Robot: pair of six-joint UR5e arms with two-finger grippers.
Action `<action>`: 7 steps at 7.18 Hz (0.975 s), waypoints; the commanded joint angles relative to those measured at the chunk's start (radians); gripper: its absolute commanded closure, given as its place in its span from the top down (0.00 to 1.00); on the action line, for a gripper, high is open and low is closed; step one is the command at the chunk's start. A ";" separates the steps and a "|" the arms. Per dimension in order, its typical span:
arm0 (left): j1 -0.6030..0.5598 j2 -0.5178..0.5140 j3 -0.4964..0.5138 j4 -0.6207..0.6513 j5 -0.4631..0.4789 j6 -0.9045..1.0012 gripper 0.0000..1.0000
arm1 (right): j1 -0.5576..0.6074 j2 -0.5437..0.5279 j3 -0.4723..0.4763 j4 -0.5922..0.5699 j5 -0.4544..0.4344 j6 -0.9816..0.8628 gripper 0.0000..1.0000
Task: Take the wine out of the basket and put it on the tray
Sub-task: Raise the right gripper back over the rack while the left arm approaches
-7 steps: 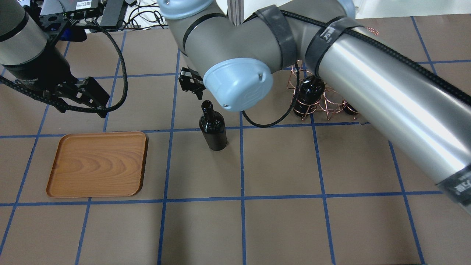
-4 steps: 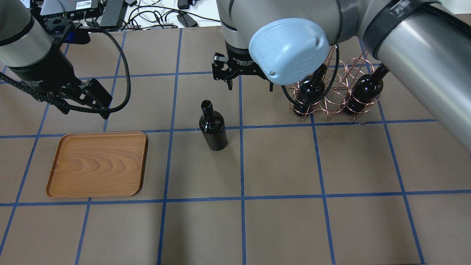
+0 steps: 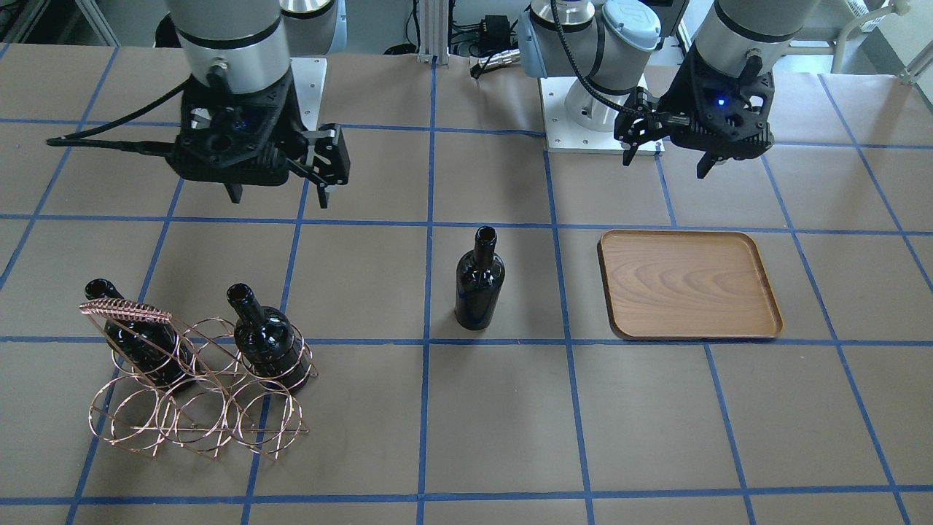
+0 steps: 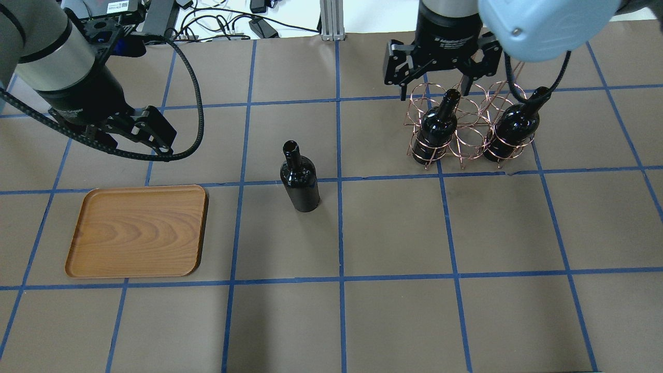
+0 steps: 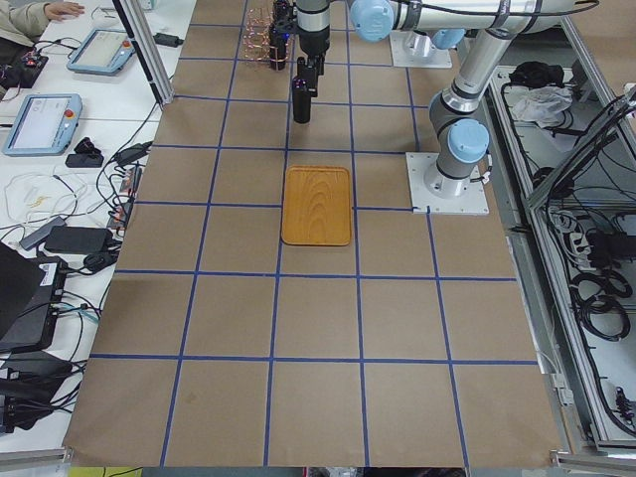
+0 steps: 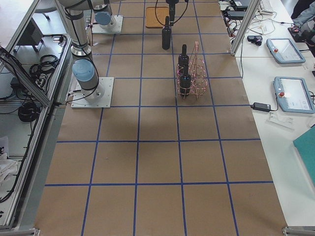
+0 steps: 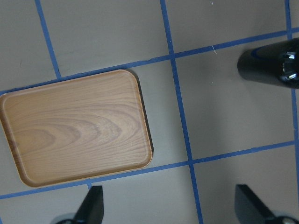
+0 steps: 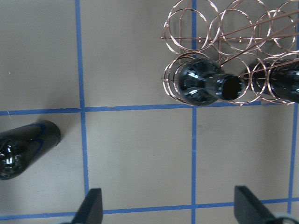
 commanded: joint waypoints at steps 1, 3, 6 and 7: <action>-0.046 -0.014 0.008 0.042 -0.004 -0.030 1.00 | -0.064 -0.024 0.000 0.009 0.006 -0.102 1.00; -0.160 -0.049 0.011 0.114 -0.008 -0.151 1.00 | -0.062 -0.026 0.023 -0.008 0.011 -0.103 1.00; -0.270 -0.113 0.009 0.205 -0.077 -0.243 1.00 | -0.061 -0.035 0.029 -0.057 0.011 -0.100 1.00; -0.300 -0.142 0.009 0.248 -0.077 -0.263 1.00 | -0.064 -0.037 0.029 -0.055 0.011 -0.105 1.00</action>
